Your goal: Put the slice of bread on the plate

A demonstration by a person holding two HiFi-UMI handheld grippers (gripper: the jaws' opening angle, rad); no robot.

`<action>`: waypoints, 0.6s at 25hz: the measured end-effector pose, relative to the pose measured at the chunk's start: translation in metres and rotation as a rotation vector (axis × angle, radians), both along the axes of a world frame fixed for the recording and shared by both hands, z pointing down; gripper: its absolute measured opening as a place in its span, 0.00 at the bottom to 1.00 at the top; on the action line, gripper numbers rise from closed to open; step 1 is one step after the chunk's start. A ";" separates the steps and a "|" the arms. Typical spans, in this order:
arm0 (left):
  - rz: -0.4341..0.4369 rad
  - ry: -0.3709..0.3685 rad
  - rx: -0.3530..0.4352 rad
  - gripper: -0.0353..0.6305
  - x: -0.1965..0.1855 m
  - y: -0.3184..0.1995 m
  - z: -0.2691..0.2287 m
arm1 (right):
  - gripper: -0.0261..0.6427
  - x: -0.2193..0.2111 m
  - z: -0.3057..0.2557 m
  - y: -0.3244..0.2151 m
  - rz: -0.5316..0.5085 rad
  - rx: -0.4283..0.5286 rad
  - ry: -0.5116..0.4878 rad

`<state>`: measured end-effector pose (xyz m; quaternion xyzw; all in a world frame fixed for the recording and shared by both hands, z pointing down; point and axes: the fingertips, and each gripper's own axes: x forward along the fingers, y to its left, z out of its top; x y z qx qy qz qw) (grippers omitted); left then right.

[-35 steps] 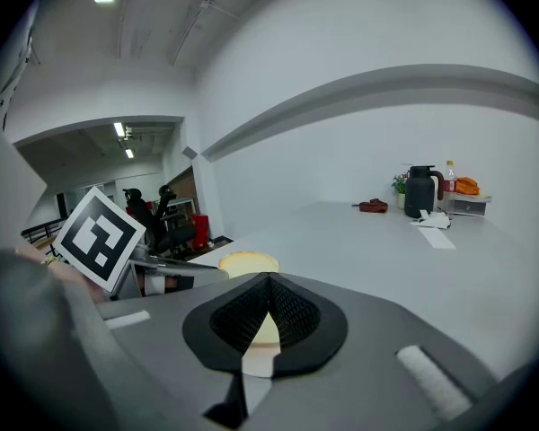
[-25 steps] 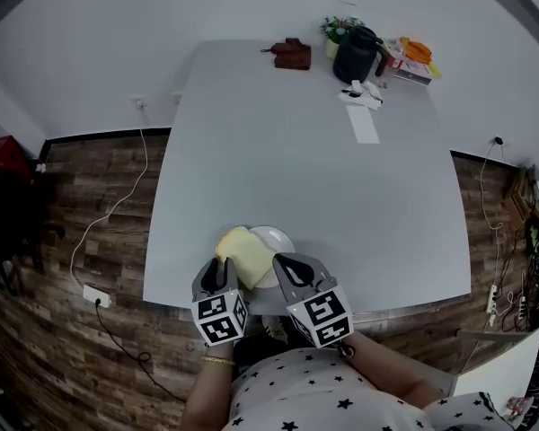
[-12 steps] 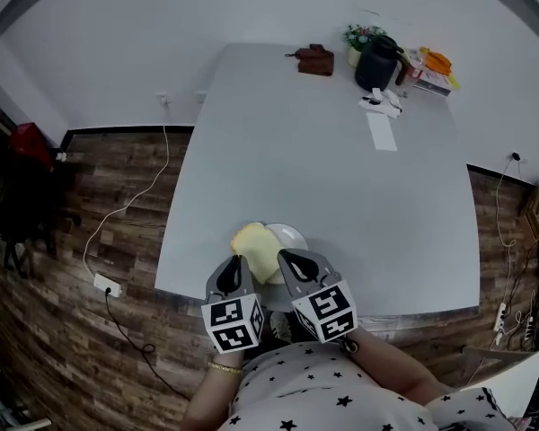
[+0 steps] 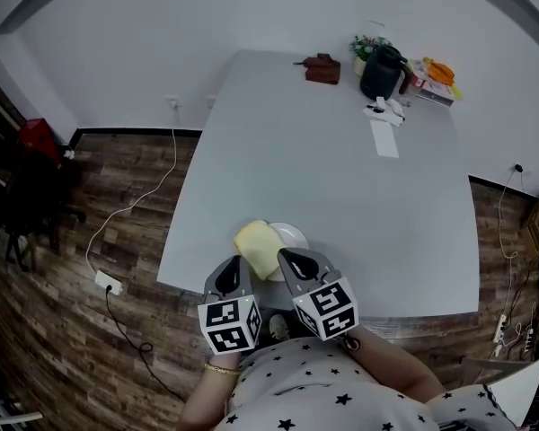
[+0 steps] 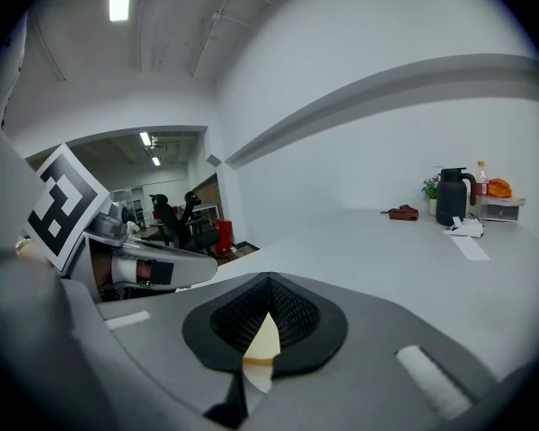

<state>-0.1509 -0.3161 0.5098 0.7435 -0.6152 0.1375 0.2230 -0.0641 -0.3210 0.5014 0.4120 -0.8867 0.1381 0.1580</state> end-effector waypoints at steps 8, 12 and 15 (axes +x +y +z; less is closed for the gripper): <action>0.029 -0.005 0.009 0.07 0.006 0.004 -0.002 | 0.04 -0.004 -0.001 0.009 -0.013 0.012 0.009; 0.042 -0.010 0.007 0.07 0.008 0.007 -0.002 | 0.04 -0.004 -0.002 0.012 -0.011 0.016 0.012; 0.047 -0.012 0.009 0.07 0.010 0.008 -0.002 | 0.04 -0.004 -0.002 0.014 -0.008 0.018 0.013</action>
